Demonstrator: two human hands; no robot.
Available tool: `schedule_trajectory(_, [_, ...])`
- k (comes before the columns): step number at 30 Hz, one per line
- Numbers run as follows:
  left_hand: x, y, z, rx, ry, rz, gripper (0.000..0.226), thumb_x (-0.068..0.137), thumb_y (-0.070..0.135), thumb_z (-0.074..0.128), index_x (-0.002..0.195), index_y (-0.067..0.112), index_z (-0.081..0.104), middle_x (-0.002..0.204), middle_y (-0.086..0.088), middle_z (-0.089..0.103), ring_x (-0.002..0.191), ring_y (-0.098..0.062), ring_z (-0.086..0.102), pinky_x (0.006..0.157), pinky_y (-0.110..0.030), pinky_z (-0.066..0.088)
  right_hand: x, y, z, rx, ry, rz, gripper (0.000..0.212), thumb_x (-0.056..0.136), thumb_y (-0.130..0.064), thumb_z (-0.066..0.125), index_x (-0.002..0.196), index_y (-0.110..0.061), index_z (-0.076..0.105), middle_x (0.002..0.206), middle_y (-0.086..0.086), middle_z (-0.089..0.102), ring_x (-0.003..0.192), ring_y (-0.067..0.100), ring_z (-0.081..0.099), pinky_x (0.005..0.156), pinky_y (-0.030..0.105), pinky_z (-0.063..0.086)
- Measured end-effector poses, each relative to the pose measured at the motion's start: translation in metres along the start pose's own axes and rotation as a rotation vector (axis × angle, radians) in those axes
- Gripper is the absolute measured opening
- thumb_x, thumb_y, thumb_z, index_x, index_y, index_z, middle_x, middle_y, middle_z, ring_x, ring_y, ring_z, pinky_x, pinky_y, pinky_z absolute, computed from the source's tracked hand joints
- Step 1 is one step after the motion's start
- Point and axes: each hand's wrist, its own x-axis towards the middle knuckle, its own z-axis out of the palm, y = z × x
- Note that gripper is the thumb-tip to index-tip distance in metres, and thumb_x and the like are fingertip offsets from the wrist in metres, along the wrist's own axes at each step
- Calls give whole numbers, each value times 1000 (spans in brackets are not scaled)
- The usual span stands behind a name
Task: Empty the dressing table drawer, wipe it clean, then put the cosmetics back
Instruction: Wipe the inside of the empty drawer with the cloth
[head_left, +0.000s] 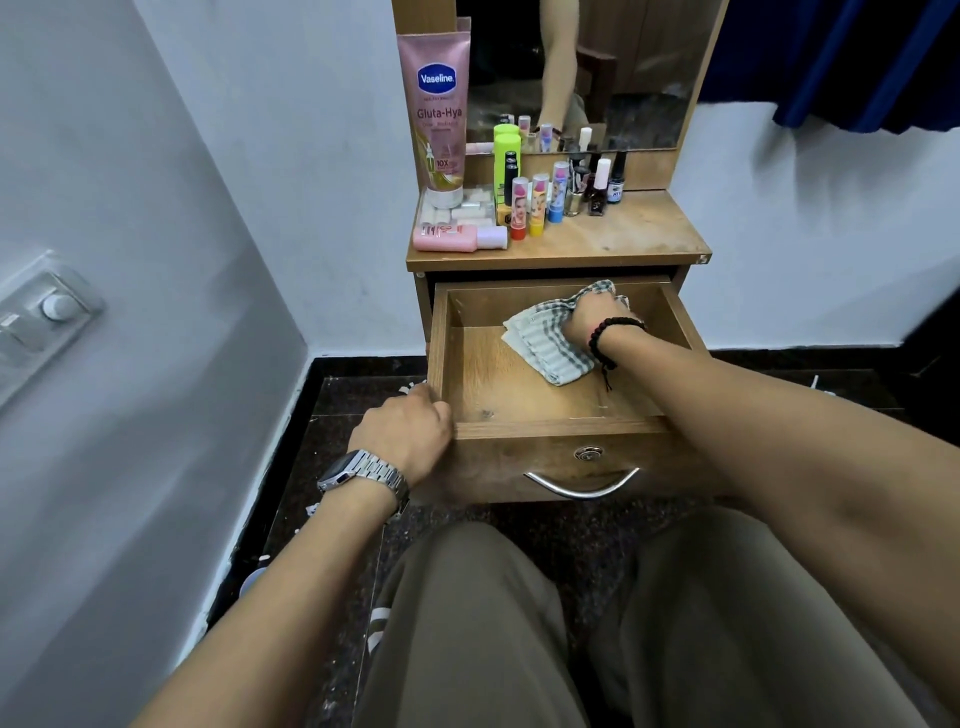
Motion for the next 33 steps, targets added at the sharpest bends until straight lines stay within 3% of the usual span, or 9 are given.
schedule_trajectory(5, [0, 0, 1, 9, 14, 2, 31, 93, 28, 31, 113, 16, 51, 111, -20, 63, 98, -41, 58, 72, -35, 35, -16, -34, 13, -34, -48, -178, 20, 93, -15, 44, 100, -7, 61, 111, 15, 66, 89, 28, 61, 68, 29, 44])
schedule_trajectory(9, [0, 0, 1, 8, 14, 0, 32, 92, 29, 31, 114, 16, 51, 112, -20, 62, 99, -41, 58, 73, -36, 36, -24, -67, 27, -85, -60, -322, 29, 91, -10, 43, 116, -6, 59, 116, 16, 63, 103, 30, 60, 72, 31, 44])
schedule_trajectory(14, [-1, 1, 1, 11, 26, 7, 32, 93, 28, 32, 115, 15, 51, 111, -19, 63, 100, -40, 58, 75, -35, 38, -23, -90, 36, -155, -39, -428, 30, 89, -1, 40, 114, -6, 58, 110, 19, 63, 97, 31, 59, 71, 34, 46])
schedule_trajectory(18, [0, 1, 1, 18, 20, 7, 34, 94, 29, 31, 117, 15, 51, 111, -19, 63, 99, -40, 59, 75, -36, 39, -23, -91, 44, -147, -14, -427, 40, 90, 2, 37, 127, -6, 51, 121, 21, 57, 118, 35, 49, 84, 39, 47])
schedule_trajectory(23, [-1, 1, 0, 15, 14, 4, 34, 93, 29, 31, 117, 15, 51, 113, -20, 62, 100, -41, 58, 79, -38, 42, -20, -84, 53, -148, 21, -507, 62, 91, 2, 35, 150, -14, 23, 142, 18, 37, 130, 37, 35, 102, 46, 41])
schedule_trajectory(33, [0, 1, 1, 16, 7, 5, 30, 93, 29, 32, 112, 15, 51, 112, -20, 62, 100, -41, 58, 78, -37, 41, -24, -86, 52, -34, 137, -499, 61, 87, 5, 38, 145, -12, 29, 136, 16, 42, 126, 35, 39, 98, 46, 43])
